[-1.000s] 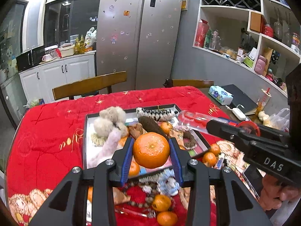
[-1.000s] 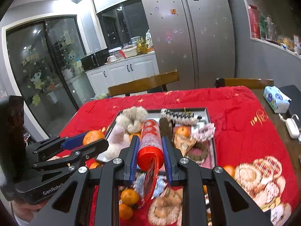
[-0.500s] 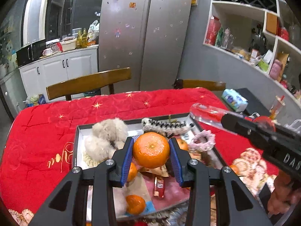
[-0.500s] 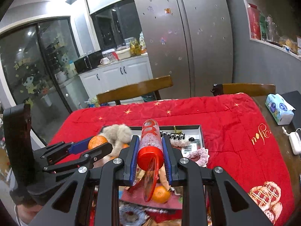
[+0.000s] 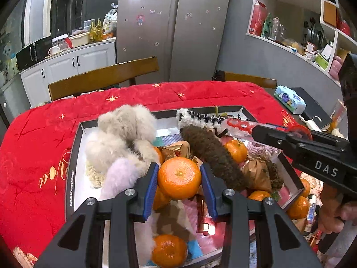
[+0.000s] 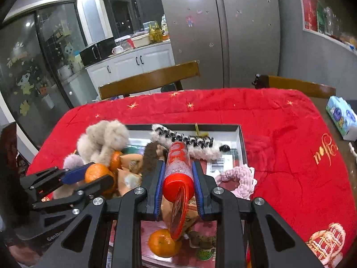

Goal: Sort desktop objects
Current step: 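Carry the mandarin with the left tool while the right tool carries the tube over the tray, then release the mandarin into the tray while the right tool releases the tube there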

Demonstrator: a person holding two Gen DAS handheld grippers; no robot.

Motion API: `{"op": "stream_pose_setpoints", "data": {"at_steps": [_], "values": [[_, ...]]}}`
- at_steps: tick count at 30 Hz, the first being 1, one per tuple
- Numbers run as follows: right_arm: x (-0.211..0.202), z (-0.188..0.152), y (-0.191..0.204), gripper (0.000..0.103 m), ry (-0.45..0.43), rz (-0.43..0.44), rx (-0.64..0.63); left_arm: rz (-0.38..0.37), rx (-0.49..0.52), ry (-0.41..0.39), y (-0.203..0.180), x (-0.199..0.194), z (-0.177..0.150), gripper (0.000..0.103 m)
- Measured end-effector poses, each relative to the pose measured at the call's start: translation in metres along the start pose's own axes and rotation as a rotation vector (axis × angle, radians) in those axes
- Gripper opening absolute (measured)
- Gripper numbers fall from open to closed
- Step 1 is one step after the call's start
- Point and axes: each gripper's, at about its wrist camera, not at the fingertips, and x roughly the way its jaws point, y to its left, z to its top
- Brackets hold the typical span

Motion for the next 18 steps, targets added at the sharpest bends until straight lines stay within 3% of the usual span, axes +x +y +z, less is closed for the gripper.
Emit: {"op": "stream_pose_setpoints", "data": {"at_steps": [12, 14, 15, 17, 18], "values": [[0.007, -0.008, -0.005, 0.025, -0.024, 0.024, 0.015, 0.046, 0.0, -0.038, -0.007, 0.01, -0.006, 0.039], [0.007, -0.008, -0.006, 0.029, -0.022, 0.025, 0.016, 0.053, 0.008, -0.043, -0.008, 0.011, -0.007, 0.04], [0.007, -0.008, -0.006, 0.036, -0.02, 0.028, 0.019, 0.054, 0.011, -0.043, -0.008, 0.011, -0.007, 0.04], [0.005, -0.007, -0.007, 0.038, -0.029, 0.028, 0.034, 0.059, 0.022, -0.047, -0.01, 0.01, -0.008, 0.04], [0.004, -0.006, -0.008, 0.045, -0.037, 0.03, 0.036, 0.062, 0.026, -0.048, -0.01, 0.01, -0.008, 0.042]]}}
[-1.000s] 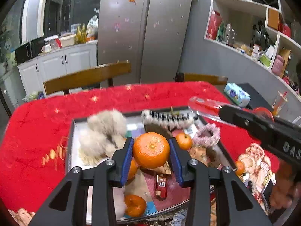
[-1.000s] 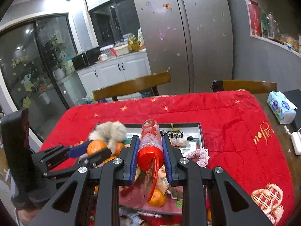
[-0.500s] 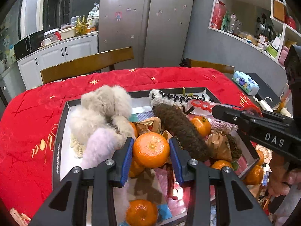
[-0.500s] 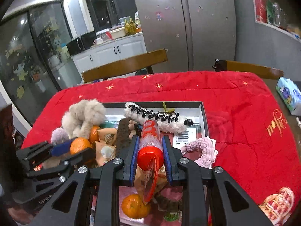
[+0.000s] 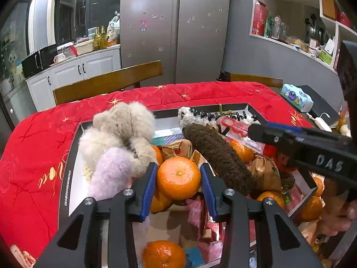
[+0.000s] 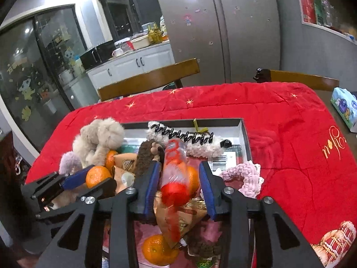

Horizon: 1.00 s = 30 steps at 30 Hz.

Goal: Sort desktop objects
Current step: 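Release the mandarin into the tray while the right tool releases the tube there, then withdraw both open tools from the tray back toward the pile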

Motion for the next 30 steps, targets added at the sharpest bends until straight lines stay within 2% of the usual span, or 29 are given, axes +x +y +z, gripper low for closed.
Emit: {"op": "stream_pose_setpoints", "data": {"at_steps": [1, 5, 6, 7, 8, 9, 10, 15, 21, 30], "values": [[-0.002, 0.001, 0.0, 0.055, -0.007, -0.002, 0.0, -0.004, 0.002, 0.002, 0.0, 0.0, 0.0, 0.046], [-0.007, 0.004, -0.003, 0.065, -0.032, -0.011, 0.015, -0.011, 0.021, 0.007, -0.005, 0.0, 0.0, 0.06], [-0.007, 0.004, -0.005, 0.073, -0.034, -0.013, 0.021, -0.013, 0.027, 0.008, -0.006, 0.0, 0.0, 0.069], [-0.008, 0.005, -0.006, 0.077, -0.04, -0.01, 0.027, -0.008, 0.035, 0.011, -0.008, 0.001, -0.001, 0.084], [-0.009, 0.006, -0.007, 0.078, -0.047, -0.003, 0.034, -0.001, 0.044, 0.013, -0.01, 0.001, -0.001, 0.092], [-0.011, 0.007, -0.008, 0.085, -0.05, 0.003, 0.038, -0.002, 0.055, 0.011, -0.012, 0.001, -0.002, 0.102], [-0.012, 0.009, -0.009, 0.095, -0.053, 0.007, 0.042, -0.003, 0.061, 0.008, -0.014, 0.001, -0.002, 0.103], [-0.025, 0.015, -0.011, 0.103, -0.097, 0.003, 0.049, 0.009, 0.065, -0.007, -0.016, -0.005, -0.001, 0.103], [-0.045, 0.021, -0.002, 0.103, -0.138, 0.003, 0.02, 0.031, 0.066, -0.033, -0.016, -0.024, 0.007, 0.103], [-0.113, 0.031, 0.023, 0.103, -0.258, 0.029, 0.003, 0.095, 0.005, -0.158, -0.002, -0.09, 0.031, 0.103]]}}
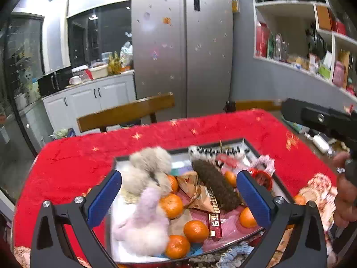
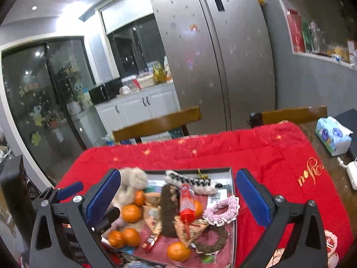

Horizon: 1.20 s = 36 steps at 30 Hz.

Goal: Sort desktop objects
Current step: 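Withdraw both open tools from the tray back toward the pile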

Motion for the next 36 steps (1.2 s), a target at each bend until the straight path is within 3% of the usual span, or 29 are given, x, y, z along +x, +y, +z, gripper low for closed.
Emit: {"op": "stream_pose_setpoints", "data": {"at_steps": [10, 17, 21, 28, 36], "values": [[-0.084, 0.014, 0.039, 0.103, -0.103, -0.015, -0.054, 0.101, 0.014, -0.155, 0.012, -0.11, 0.016, 0.103], [-0.109, -0.037, 0.061, 0.103, -0.11, -0.024, -0.049, 0.092, -0.057, -0.152, 0.022, -0.155, -0.023, 0.103], [-0.094, -0.082, 0.063, 0.103, -0.045, -0.045, -0.02, 0.075, -0.084, -0.105, 0.028, -0.147, -0.066, 0.103], [-0.062, -0.127, 0.059, 0.103, 0.072, -0.124, -0.039, 0.137, -0.067, -0.006, 0.035, -0.108, -0.115, 0.103], [-0.055, -0.164, 0.053, 0.103, 0.124, -0.176, -0.062, 0.095, -0.117, -0.041, 0.042, -0.1, -0.13, 0.103]]}}
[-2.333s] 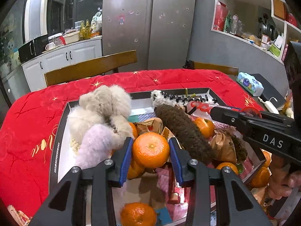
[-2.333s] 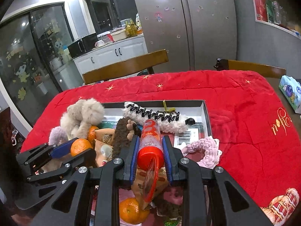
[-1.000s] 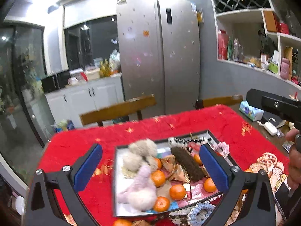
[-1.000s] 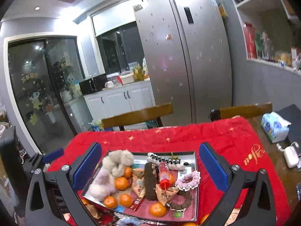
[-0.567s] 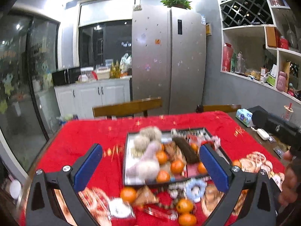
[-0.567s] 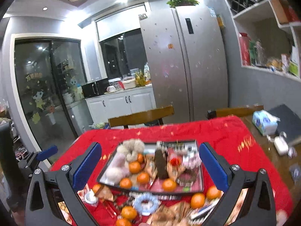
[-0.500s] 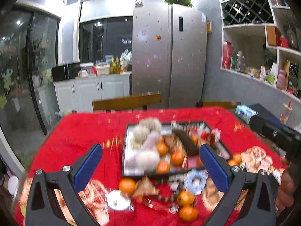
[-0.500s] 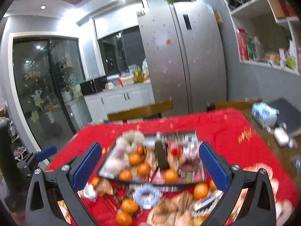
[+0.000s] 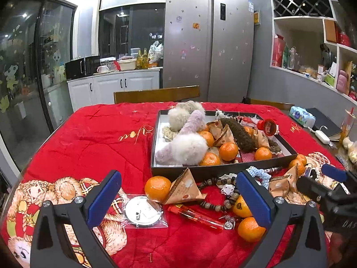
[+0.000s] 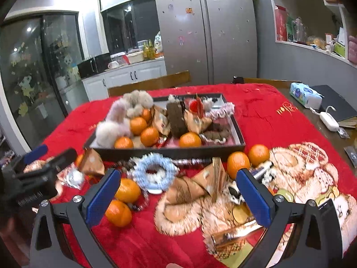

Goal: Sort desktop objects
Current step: 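Withdraw both open tools from the tray back toward the pile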

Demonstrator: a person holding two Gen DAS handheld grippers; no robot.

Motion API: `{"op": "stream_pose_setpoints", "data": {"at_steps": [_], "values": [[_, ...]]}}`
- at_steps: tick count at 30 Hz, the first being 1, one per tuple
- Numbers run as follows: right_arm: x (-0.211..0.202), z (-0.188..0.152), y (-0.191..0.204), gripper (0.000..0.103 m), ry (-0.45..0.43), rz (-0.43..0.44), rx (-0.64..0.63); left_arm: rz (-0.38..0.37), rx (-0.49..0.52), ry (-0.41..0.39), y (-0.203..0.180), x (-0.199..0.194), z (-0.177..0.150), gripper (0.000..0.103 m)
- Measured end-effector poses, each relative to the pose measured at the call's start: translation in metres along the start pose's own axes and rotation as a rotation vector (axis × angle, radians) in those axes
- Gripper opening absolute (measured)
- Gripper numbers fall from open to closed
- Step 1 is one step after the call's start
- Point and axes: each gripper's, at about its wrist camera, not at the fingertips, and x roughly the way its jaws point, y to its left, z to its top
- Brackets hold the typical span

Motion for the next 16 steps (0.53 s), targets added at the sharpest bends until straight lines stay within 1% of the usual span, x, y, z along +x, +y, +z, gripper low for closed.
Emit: {"op": "stream_pose_setpoints", "data": {"at_steps": [3, 5, 8, 10, 12, 16], "values": [[0.002, -0.009, 0.002, 0.103, -0.015, -0.033, -0.025, 0.036, 0.007, -0.016, 0.0, -0.001, -0.011, 0.103], [0.006, -0.013, 0.001, 0.103, 0.0, -0.044, -0.032, 0.06, 0.021, -0.009, -0.003, 0.0, -0.018, 0.103], [0.009, -0.019, 0.002, 0.103, 0.004, -0.059, -0.034, 0.037, 0.025, -0.007, -0.004, 0.001, -0.02, 0.103], [0.011, -0.021, 0.005, 0.103, 0.018, -0.052, -0.046, 0.025, 0.022, -0.014, -0.004, 0.0, -0.021, 0.103], [0.009, -0.021, 0.009, 0.103, 0.014, -0.064, -0.064, 0.036, 0.019, -0.002, -0.003, 0.002, -0.022, 0.103], [0.01, -0.021, 0.011, 0.103, 0.016, -0.062, -0.077, 0.05, -0.001, 0.028, 0.0, 0.009, -0.023, 0.103]]}}
